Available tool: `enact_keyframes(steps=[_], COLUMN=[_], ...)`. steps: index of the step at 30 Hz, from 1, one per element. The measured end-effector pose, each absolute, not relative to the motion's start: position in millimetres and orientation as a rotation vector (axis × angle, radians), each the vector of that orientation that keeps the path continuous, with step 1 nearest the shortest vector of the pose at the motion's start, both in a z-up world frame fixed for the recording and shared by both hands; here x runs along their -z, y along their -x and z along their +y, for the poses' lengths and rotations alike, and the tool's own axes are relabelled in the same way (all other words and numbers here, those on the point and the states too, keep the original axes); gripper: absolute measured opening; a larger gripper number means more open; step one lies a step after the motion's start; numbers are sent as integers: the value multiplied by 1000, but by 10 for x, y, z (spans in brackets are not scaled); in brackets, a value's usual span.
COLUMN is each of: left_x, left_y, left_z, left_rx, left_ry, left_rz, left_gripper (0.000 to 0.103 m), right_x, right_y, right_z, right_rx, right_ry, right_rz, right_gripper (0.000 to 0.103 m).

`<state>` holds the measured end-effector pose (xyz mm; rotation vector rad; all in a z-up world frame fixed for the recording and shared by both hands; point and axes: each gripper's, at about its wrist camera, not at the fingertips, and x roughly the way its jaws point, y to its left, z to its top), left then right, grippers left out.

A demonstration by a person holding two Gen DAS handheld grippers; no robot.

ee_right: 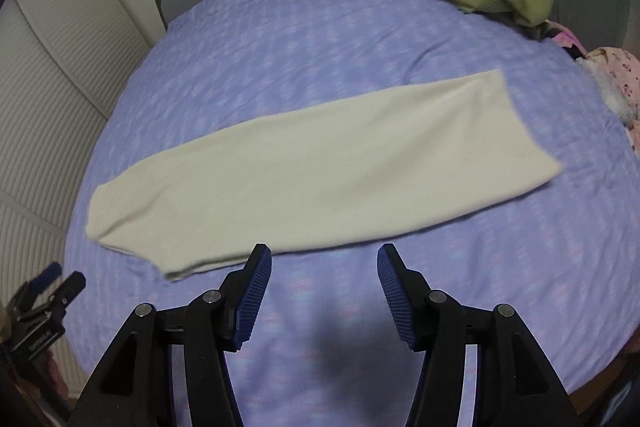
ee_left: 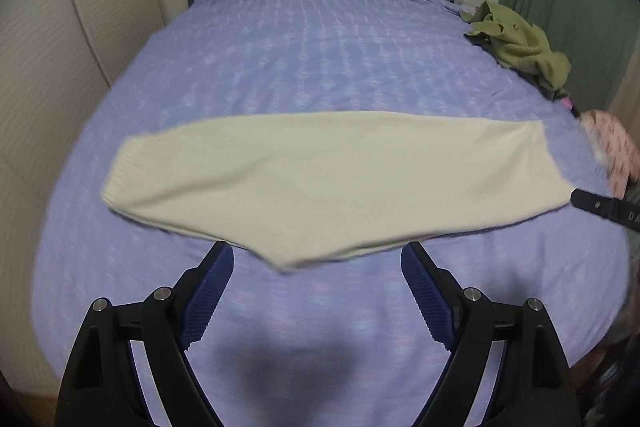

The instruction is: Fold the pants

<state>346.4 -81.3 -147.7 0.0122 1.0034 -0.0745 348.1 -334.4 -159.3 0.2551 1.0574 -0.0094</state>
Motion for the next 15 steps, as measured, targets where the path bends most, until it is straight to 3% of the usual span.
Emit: enact_keyframes(steps=[6, 15], left_x=[1565, 1718], left_y=[-3509, -3904], left_z=[-1796, -3184], left_rx=[47, 125], left_ry=[71, -81], left_rz=[1022, 1041], left_gripper=[88, 88], right_x=[1666, 2200], right_y=[-3644, -3922], right_z=[-4386, -5627], right_rx=[-9, 41], right_ry=[-232, -325], right_rz=[1033, 1090], right_gripper=[57, 57])
